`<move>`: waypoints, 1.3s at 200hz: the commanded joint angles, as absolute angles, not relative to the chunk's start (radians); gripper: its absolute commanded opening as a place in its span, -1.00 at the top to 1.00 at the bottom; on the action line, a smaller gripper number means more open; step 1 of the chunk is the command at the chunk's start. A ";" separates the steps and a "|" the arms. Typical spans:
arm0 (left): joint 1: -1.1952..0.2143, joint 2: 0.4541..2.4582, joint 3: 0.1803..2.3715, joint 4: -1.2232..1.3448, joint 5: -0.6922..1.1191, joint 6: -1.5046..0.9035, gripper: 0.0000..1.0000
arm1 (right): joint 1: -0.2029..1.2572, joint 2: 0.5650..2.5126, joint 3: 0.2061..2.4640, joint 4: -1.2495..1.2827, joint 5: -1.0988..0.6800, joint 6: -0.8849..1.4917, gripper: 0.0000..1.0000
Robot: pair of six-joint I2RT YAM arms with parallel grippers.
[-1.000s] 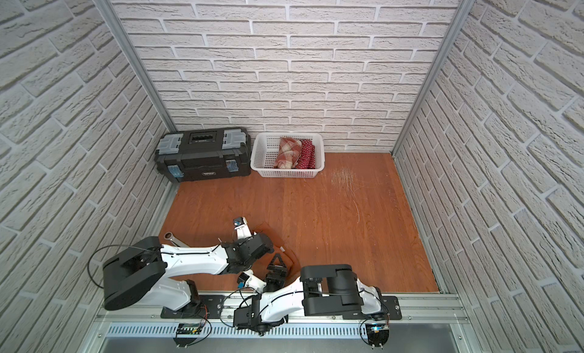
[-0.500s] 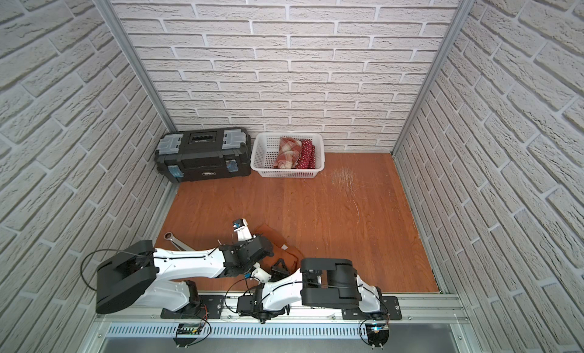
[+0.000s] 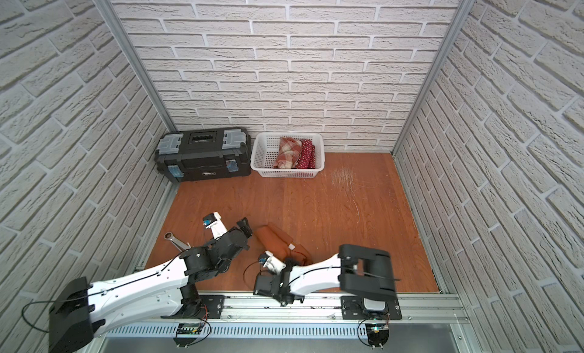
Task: Roll up the skirts
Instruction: Roll the skirt at the center of the board, then pick up the skirt from the center of the board.
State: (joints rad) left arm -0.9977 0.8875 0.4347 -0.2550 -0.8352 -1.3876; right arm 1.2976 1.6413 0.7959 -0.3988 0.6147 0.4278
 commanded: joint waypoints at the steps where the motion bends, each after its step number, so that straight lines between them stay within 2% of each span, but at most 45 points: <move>1: -1.008 0.886 0.401 -0.317 -0.867 -1.410 -0.96 | 1.117 1.517 0.642 -0.239 0.098 0.449 0.95; 16: -1.036 0.922 0.393 -0.296 -0.870 -1.442 -0.96 | 1.048 1.497 0.604 -0.193 -0.015 0.469 0.95; 22: -1.051 0.943 0.391 -0.272 -0.870 -1.450 -0.97 | 1.040 1.508 0.601 -0.185 -0.010 0.485 0.95; 43: -1.107 1.042 0.395 -0.169 -0.870 -1.487 -0.96 | 1.000 1.626 0.624 -0.183 -0.093 0.517 0.95; 53: -1.132 1.096 0.411 -0.139 -0.872 -1.502 -0.96 | 0.940 1.668 0.578 -0.085 -0.213 0.564 0.95; 75: -1.154 1.210 0.434 -0.008 -0.870 -1.488 -0.96 | 0.895 1.695 0.510 0.010 -0.251 0.644 0.95; 88: -1.157 1.265 0.439 0.063 -0.870 -1.487 -0.96 | 0.853 1.712 0.453 0.134 -0.342 0.689 0.95; 142: -1.096 1.462 0.392 0.376 -0.885 -1.509 -0.96 | 0.848 1.770 0.480 0.106 -0.333 0.672 0.95; 173: -1.000 1.619 0.400 0.545 -0.763 -1.490 -0.97 | 0.847 1.759 0.479 0.090 -0.327 0.667 0.95; 207: -0.978 1.769 0.404 0.720 -0.716 -1.482 -0.96 | 0.847 1.773 0.489 0.085 -0.325 0.664 0.95; 238: -0.988 1.801 0.368 0.859 -0.646 -1.478 -0.94 | 0.847 1.761 0.508 0.039 -0.291 0.653 0.95; 260: -0.998 1.785 0.352 0.882 -0.561 -1.431 -0.83 | 0.844 1.754 0.522 0.024 -0.291 0.649 0.95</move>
State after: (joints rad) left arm -0.9798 1.7409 0.4068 0.8986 -0.7670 -1.4372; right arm 0.8337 1.6688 0.5800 0.3897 -0.3119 0.6468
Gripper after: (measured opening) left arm 0.942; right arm 0.179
